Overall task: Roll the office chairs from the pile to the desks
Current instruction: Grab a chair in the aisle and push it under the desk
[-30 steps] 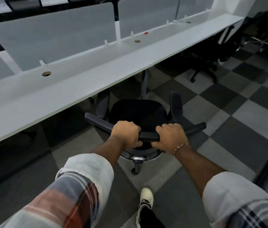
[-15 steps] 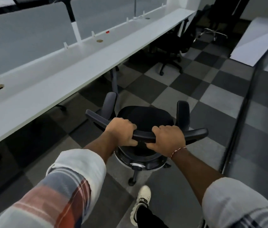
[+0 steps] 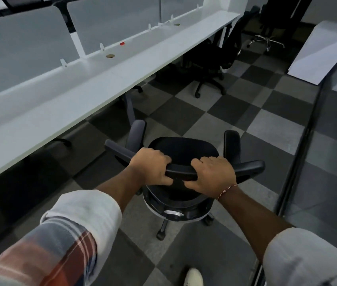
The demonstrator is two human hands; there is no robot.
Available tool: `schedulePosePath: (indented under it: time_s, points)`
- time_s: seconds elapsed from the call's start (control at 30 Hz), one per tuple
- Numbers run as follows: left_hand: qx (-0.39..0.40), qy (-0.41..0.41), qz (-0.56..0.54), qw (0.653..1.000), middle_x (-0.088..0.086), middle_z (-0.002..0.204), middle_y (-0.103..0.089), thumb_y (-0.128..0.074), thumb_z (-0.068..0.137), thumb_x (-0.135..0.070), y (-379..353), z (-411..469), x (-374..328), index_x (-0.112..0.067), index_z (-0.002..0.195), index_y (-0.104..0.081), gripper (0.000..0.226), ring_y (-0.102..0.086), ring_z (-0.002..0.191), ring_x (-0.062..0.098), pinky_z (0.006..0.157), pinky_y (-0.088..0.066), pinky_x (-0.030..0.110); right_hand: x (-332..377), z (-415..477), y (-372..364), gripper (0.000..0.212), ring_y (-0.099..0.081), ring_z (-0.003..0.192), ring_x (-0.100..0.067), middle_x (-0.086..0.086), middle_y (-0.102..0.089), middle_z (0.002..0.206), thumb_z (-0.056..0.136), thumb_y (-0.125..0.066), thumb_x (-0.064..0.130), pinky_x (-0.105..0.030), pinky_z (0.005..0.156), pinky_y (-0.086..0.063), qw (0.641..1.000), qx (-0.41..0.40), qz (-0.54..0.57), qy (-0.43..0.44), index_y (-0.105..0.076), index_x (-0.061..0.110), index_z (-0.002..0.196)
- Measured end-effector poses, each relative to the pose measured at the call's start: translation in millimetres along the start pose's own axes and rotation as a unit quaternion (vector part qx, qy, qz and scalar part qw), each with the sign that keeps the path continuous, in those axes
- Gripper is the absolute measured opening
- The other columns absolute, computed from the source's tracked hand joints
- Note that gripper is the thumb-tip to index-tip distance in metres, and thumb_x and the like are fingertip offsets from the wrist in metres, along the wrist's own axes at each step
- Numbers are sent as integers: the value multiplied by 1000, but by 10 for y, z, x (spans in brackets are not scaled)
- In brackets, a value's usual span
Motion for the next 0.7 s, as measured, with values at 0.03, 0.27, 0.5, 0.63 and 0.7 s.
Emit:
schedulePosePath:
  time_s: [0.03, 0.27, 0.5, 0.63, 0.7]
  points:
    - [4, 1, -5, 1000, -9, 78, -57, -52, 82, -69, 25, 93, -58, -32, 83, -49, 37, -53, 68, 10, 60, -41, 28, -105, 6, -2, 51, -53, 48, -22, 1, -52, 56, 61, -76, 64, -32, 54, -42, 1000, 5, 0, -1, -54, 20, 70]
    - [-11, 27, -14, 999, -10, 72, -49, -56, 84, -64, 146, 836, -475, -29, 85, -50, 36, -48, 63, 10, 55, -32, 28, -952, 136, -96, 45, -57, 63, -21, 1, -57, 70, 70, -68, 65, -33, 61, -38, 997, 69, -29, 11, -57, 22, 79]
    - [-14, 21, -34, 999, -10, 72, -48, -56, 84, -70, 306, 1631, -733, -26, 90, -53, 44, -50, 66, 12, 57, -37, 31, -1810, 443, -139, 41, -56, 83, -17, 6, -54, 87, 79, -58, 66, -36, 75, -49, 977, 209, 7, -26, -56, 27, 89]
    - [36, -13, -44, 998, -11, 77, -55, -52, 80, -82, 415, 2039, -407, -27, 92, -56, 56, -56, 73, 10, 67, -48, 32, -2157, 706, -223, 43, -51, 78, -13, 9, -52, 86, 78, -57, 70, -34, 73, -48, 973, 227, 15, -31, -61, 30, 93]
    - [39, 1, -33, 999, -14, 76, -53, -51, 79, -84, 449, 2224, -228, -31, 88, -52, 54, -54, 72, 8, 64, -42, 30, -2302, 842, -291, 43, -53, 79, -13, 9, -51, 84, 78, -57, 71, -34, 71, -47, 974, 225, 17, -30, -61, 31, 93]
Point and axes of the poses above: each hand's wrist, its own z-axis towards the middle knuckle, its own y-axis out of the back of the hand, x = y × z, the point moved 2 cm from there along z, towards the middle knuckle
